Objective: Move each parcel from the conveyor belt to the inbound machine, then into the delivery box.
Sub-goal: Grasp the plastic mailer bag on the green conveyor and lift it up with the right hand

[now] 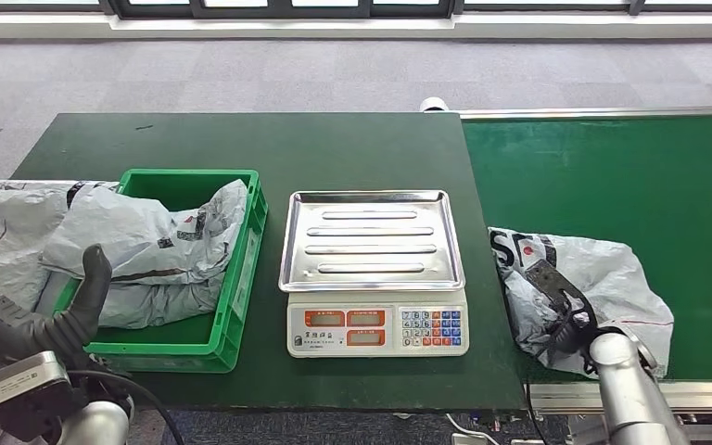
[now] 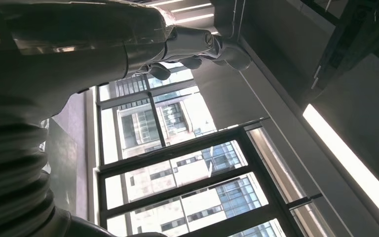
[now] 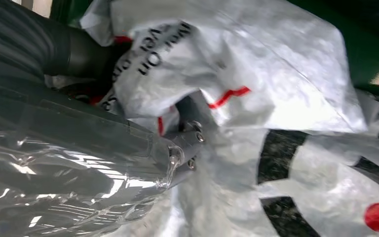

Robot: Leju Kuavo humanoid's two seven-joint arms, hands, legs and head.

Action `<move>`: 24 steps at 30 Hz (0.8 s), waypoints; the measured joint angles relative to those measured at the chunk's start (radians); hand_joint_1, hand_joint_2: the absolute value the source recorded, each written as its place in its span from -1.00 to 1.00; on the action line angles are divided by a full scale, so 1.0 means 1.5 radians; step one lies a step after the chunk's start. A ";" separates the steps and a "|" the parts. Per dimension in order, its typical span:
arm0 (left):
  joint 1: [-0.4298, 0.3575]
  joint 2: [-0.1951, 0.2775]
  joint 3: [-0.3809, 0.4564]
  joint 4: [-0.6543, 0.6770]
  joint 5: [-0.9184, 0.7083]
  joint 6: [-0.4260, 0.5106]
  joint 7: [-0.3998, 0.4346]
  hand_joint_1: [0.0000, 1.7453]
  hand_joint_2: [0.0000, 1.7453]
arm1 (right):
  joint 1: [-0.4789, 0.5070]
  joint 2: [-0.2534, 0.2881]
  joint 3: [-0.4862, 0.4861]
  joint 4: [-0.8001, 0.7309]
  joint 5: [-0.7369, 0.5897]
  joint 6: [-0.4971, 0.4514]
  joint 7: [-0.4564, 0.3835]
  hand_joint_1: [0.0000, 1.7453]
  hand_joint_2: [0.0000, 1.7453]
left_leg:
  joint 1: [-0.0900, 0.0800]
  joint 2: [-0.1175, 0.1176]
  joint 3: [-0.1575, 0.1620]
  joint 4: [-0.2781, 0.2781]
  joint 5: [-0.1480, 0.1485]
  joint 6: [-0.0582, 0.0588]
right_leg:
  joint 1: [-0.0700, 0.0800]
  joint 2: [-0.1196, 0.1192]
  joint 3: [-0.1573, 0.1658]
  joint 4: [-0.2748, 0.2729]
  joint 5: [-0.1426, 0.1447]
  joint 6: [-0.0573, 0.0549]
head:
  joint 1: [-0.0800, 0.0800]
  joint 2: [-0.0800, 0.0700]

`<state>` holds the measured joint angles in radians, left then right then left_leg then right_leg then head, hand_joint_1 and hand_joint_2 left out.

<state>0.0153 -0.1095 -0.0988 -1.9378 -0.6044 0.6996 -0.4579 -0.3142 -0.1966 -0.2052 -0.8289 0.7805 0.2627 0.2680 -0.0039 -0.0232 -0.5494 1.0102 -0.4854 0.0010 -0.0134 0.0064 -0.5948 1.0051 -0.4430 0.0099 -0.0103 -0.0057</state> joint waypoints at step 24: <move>0.070 -0.050 0.018 -0.075 -0.015 0.000 -0.032 -1.00 1.00 | 0.105 0.140 -0.009 -0.518 0.085 -0.322 -0.139 1.00 1.00 | 0.000 0.001 -0.002 0.000 0.000 -0.001 | 0.000 0.001 -0.002 0.000 -0.001 -0.001 | 0.000 0.000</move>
<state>0.1199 -0.1851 -0.0718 -2.0509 -0.6264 0.6996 -0.5056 -0.1562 0.0130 -0.2193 -1.6052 0.9076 -0.2198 0.0591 -0.0037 -0.0221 -0.5522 1.0099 -0.4861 0.0002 -0.0133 0.0074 -0.5986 1.0055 -0.4448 0.0087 -0.0103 -0.0057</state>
